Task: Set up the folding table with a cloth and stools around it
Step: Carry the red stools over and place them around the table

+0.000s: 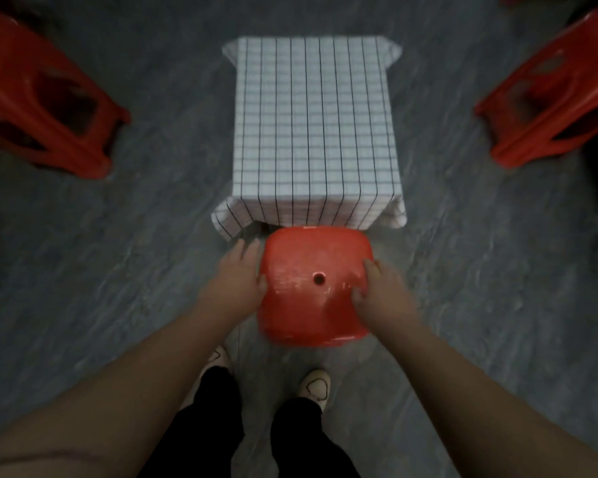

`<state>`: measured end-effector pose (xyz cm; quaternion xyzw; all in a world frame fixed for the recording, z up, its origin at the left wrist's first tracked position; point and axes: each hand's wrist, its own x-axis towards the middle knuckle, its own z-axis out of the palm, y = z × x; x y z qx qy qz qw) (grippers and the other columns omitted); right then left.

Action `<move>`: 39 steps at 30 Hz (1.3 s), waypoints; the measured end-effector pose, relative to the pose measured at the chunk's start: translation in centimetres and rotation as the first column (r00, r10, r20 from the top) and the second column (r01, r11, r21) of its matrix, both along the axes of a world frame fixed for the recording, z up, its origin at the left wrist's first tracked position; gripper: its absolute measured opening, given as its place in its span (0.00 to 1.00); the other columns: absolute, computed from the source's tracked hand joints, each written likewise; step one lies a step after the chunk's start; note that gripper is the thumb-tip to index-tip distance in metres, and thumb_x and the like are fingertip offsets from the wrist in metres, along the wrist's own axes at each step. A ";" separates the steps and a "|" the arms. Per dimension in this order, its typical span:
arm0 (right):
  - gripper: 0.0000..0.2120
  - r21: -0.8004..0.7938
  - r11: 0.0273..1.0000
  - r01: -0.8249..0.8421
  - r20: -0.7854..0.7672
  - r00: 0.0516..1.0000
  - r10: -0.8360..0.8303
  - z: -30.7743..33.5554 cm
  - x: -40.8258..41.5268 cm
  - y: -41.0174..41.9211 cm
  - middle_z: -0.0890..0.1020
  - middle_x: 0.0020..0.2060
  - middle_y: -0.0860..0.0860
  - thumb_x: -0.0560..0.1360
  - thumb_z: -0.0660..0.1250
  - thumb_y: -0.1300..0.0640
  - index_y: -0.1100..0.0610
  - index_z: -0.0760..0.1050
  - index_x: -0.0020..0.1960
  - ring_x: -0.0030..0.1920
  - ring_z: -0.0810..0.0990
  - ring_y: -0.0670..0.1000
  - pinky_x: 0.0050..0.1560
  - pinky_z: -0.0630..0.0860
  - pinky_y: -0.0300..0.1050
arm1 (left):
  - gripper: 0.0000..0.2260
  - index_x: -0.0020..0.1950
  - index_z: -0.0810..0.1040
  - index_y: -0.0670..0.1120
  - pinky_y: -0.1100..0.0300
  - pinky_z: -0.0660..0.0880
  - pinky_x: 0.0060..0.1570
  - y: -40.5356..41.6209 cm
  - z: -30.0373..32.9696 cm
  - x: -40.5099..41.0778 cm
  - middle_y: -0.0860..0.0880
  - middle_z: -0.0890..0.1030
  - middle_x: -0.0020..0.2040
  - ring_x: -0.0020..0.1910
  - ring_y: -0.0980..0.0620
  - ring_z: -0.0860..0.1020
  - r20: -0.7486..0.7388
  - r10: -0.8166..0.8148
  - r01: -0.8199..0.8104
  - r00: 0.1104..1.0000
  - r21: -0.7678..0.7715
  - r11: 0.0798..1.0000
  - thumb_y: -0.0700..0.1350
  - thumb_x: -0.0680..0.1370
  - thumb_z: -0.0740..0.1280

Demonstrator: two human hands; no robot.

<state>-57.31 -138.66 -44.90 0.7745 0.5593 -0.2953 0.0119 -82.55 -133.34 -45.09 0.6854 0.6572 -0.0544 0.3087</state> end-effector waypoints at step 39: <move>0.33 0.576 0.584 -0.572 0.161 0.780 0.605 40.8 -40.6 4.9 0.64 0.78 0.54 0.78 0.63 0.45 0.52 0.60 0.80 0.78 0.57 0.57 0.77 0.57 0.53 | 0.34 0.81 0.49 0.54 0.44 0.54 0.76 -8.1 40.8 -38.2 0.45 0.53 0.82 0.80 0.42 0.50 -0.176 0.406 -0.252 0.897 0.549 0.797 0.61 0.80 0.58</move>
